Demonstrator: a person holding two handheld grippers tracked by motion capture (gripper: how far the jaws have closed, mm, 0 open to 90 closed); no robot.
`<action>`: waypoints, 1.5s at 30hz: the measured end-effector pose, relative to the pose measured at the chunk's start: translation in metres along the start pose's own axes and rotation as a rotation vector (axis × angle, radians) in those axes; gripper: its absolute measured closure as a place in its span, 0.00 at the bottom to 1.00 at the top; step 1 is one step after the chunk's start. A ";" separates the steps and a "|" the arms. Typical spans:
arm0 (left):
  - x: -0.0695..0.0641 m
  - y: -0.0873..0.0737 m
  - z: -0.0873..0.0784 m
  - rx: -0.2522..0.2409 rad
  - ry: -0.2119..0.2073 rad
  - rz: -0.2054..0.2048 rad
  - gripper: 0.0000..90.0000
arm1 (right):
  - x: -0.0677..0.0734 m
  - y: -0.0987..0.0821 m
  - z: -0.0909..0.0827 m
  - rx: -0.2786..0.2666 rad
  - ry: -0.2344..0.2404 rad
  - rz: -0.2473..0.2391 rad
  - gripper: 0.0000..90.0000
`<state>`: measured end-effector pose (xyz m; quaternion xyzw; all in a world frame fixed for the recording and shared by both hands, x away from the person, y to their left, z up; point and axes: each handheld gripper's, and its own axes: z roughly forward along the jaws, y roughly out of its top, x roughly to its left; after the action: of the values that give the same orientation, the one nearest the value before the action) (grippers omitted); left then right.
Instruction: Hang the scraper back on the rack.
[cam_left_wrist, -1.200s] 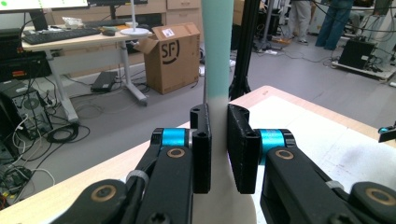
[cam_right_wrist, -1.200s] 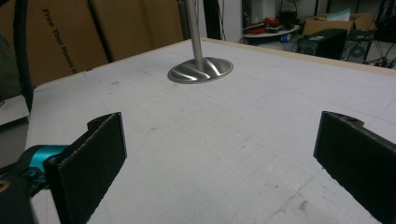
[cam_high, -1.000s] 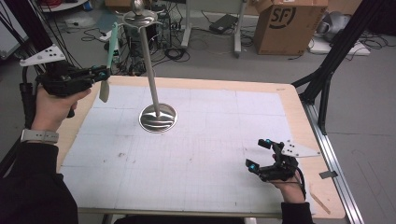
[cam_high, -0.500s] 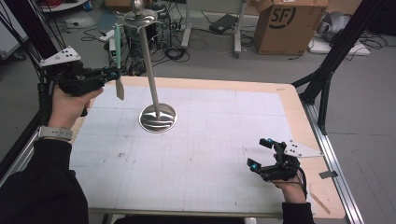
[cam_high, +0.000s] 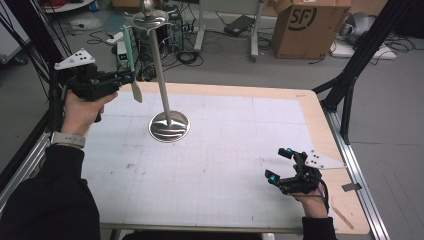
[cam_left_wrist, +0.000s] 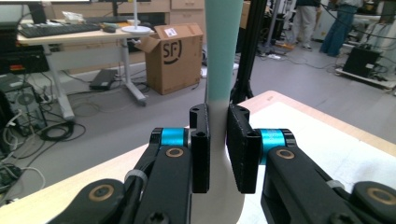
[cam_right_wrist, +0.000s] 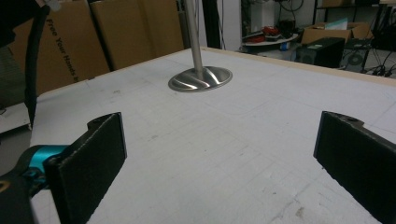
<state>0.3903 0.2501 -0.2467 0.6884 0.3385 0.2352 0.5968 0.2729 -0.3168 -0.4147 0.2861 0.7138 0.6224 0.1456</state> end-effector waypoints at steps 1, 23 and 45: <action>0.000 -0.001 -0.002 -0.025 0.006 -0.003 0.87 | 0.000 0.000 0.000 0.001 -0.003 -0.003 0.02; -0.015 -0.037 -0.036 -0.127 -0.066 0.127 0.15 | 0.000 -0.001 0.002 0.017 -0.007 -0.005 0.02; -0.038 -0.116 -0.031 -0.021 -0.180 0.050 0.02 | 0.003 -0.001 0.003 0.018 -0.006 -0.011 0.02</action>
<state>0.3210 0.2496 -0.3523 0.7087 0.2639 0.1908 0.6259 0.2722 -0.3123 -0.4155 0.2853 0.7204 0.6143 0.1489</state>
